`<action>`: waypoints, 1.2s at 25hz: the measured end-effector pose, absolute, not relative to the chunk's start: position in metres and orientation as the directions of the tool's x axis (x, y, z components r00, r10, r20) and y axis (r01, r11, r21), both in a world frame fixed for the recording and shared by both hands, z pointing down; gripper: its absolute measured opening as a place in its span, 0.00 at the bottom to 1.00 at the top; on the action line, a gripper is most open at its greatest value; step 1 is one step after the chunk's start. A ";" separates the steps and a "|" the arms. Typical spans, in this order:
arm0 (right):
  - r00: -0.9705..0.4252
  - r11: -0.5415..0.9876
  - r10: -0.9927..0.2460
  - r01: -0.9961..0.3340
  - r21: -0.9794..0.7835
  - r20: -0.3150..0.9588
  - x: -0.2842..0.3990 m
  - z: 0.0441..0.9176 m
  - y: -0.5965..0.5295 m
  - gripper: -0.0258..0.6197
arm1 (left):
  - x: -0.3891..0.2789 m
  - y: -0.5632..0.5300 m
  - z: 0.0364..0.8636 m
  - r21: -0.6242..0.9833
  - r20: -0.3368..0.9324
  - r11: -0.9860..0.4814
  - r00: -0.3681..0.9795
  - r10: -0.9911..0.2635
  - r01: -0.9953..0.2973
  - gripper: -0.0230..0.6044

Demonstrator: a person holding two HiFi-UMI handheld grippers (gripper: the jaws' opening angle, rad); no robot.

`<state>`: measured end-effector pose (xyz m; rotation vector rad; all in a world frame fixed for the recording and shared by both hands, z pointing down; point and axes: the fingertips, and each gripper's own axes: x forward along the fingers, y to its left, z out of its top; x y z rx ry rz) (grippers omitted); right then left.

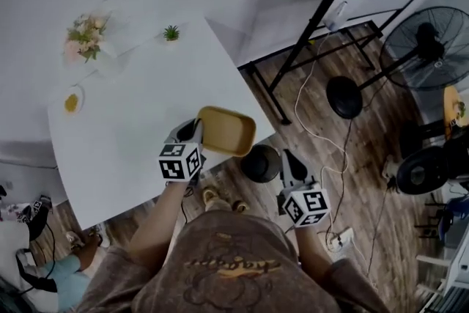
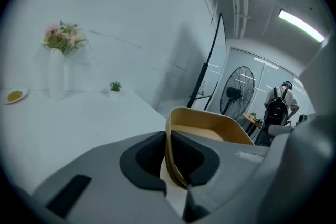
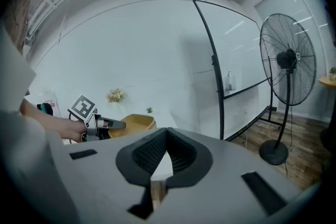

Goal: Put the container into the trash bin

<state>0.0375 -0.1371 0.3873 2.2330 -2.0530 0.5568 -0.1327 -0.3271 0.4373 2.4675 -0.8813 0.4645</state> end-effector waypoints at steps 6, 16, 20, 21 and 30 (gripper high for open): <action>0.180 -0.244 -0.937 -0.950 -0.194 0.299 0.070 0.382 -0.086 0.03 | -0.074 -0.295 0.432 0.326 0.455 -0.757 0.796 -0.399 -0.566 0.07; 0.332 -0.397 -0.896 -0.897 -0.194 0.296 0.108 0.376 -0.012 0.03 | 0.006 -0.235 0.421 0.329 0.444 -0.844 0.858 -0.258 -0.424 0.07; 0.368 -0.433 -0.883 -0.877 -0.206 0.290 0.121 0.376 0.014 0.03 | 0.030 -0.211 0.418 0.329 0.444 -0.860 0.868 -0.223 -0.389 0.07; 0.376 -0.441 -0.881 -0.873 -0.210 0.288 0.125 0.376 0.021 0.03 | 0.036 -0.204 0.417 0.328 0.443 -0.865 0.870 -0.215 -0.381 0.07; 0.399 -0.460 -0.874 -0.862 -0.212 0.276 0.156 0.371 0.062 0.03 | 0.070 -0.167 0.412 0.319 0.442 -0.875 0.874 -0.202 -0.364 0.07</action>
